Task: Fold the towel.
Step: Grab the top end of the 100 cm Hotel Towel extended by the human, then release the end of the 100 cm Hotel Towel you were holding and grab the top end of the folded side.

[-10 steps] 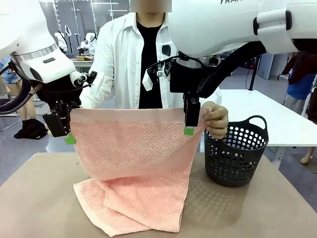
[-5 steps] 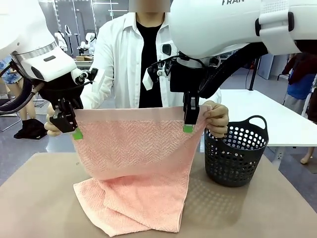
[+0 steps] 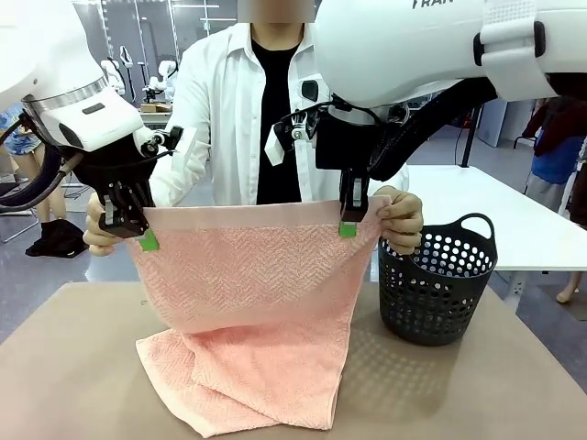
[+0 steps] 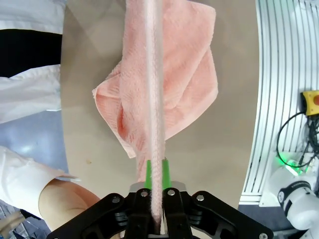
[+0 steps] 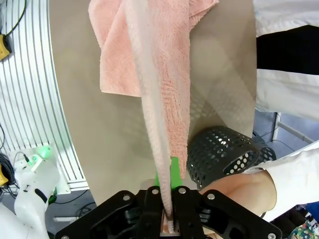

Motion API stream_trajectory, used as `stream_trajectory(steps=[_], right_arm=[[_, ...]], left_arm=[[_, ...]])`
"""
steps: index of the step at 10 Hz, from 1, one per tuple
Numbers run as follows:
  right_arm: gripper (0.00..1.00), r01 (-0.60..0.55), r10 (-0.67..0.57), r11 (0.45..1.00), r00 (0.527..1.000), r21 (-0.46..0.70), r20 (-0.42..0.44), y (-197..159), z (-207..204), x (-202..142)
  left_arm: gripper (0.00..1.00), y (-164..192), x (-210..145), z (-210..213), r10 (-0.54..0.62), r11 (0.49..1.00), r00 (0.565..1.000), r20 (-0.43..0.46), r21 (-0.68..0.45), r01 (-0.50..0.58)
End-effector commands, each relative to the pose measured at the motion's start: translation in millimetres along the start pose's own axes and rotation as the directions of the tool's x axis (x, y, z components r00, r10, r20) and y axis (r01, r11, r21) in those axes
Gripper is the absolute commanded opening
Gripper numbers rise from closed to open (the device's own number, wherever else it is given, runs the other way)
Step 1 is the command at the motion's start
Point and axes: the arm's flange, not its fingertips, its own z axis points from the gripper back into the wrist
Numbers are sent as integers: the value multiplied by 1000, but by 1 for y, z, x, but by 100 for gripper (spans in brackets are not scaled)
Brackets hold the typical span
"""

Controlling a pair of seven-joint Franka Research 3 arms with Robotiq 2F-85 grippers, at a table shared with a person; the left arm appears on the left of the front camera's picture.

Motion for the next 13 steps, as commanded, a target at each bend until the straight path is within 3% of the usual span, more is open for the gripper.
stream_trajectory(steps=[1,4,5,13], right_arm=[[0,19,-19,1000,1000,-15,7,5,-2,0],[0,73,-74,997,996,26,56,3,-6,-8],[0,0,0,1000,1000,-1,1,0,0,0],[0,0,0,1000,1000,-1,1,0,0,0]], left_arm=[[0,0,1,0,-13,1000,1000,1,10,13],[0,-2,-7,-1,20,1000,1000,16,6,-20],[0,0,0,0,2,1000,1000,0,1,-2],[0,0,0,0,2,1000,1000,0,1,-2]])
